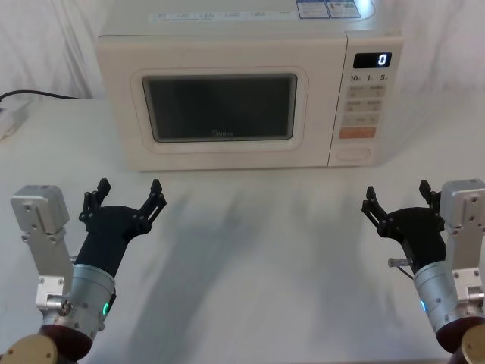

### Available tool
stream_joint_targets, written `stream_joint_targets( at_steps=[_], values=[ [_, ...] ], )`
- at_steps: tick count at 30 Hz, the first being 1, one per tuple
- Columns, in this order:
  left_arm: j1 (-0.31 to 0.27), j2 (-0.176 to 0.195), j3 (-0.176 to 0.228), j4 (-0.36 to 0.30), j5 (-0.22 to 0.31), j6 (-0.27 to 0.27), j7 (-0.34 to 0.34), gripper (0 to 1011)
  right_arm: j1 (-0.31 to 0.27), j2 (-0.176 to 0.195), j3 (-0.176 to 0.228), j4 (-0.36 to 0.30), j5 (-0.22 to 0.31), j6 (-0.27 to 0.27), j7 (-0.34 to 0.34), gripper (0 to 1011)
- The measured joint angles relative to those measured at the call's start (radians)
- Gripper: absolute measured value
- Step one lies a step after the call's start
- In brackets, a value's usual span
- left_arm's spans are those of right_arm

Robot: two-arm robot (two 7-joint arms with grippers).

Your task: Press the button to open the microwave door with one hand; close the microwave door with the other hand.

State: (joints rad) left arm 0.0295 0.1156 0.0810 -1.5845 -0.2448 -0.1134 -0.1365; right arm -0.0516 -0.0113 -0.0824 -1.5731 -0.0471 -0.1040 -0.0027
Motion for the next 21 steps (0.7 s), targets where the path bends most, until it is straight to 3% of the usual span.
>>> stream_joint_targets(
  at_steps=[21],
  values=[
    [0.000,0.000,0.000,0.000,0.000,0.000,0.000,1001,0.000,0.000,0.000,0.000,0.000,0.000,0.000,1002]
  ],
)
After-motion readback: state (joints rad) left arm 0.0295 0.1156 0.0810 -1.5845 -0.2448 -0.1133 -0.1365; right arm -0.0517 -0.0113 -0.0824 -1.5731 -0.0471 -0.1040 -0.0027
